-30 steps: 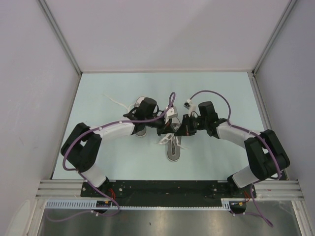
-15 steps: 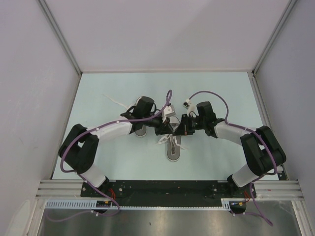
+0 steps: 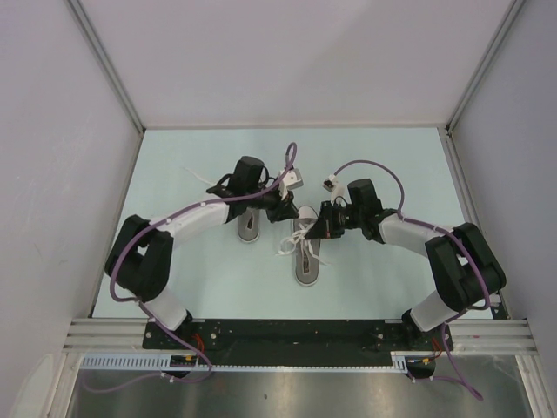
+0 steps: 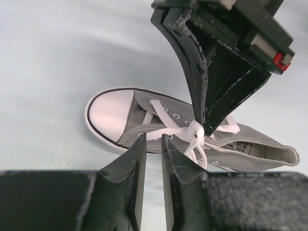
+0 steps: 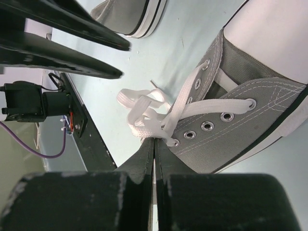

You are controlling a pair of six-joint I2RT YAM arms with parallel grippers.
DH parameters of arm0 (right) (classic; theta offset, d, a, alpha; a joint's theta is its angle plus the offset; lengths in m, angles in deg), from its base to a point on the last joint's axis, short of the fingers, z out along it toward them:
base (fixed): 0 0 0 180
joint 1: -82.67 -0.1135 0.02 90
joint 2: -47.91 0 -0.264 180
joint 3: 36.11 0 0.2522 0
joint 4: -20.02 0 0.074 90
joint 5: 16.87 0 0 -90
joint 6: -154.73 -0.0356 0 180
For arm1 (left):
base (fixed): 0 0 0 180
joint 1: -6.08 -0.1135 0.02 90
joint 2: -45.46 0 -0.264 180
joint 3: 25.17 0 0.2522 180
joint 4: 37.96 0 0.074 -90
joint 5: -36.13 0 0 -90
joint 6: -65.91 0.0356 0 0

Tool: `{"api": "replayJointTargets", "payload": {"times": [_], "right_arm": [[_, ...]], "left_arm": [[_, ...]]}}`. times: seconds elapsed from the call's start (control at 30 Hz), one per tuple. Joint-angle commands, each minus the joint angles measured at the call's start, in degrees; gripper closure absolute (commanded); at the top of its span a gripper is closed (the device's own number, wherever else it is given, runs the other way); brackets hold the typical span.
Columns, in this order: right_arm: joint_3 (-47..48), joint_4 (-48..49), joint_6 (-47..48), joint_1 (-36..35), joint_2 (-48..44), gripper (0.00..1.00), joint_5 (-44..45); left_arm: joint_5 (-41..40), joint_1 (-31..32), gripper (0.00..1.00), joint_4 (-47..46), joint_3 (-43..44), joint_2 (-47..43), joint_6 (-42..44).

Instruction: Tie the shoes

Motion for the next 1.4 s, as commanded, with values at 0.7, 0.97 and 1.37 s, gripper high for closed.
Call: {"api": "replayJointTargets", "payload": {"times": [0.7, 0.97, 1.37], "right_arm": [[2.60, 0.17, 0.85, 0.20, 0.75, 1.00, -0.65], [2.60, -0.27, 1.46, 0.20, 0.13, 1.00, -0.74], [2.60, -0.88, 2.43, 0.29, -0.48, 1.00, -0.74]], "left_arm": [[5.92, 4.14, 0.73, 6.98, 5.22, 5.73, 3.96], [6.62, 4.22, 0.73, 8.21, 6.01, 6.97, 5.02], [9.26, 4.31, 1.00, 9.36, 6.71, 7.23, 6.07]]}}
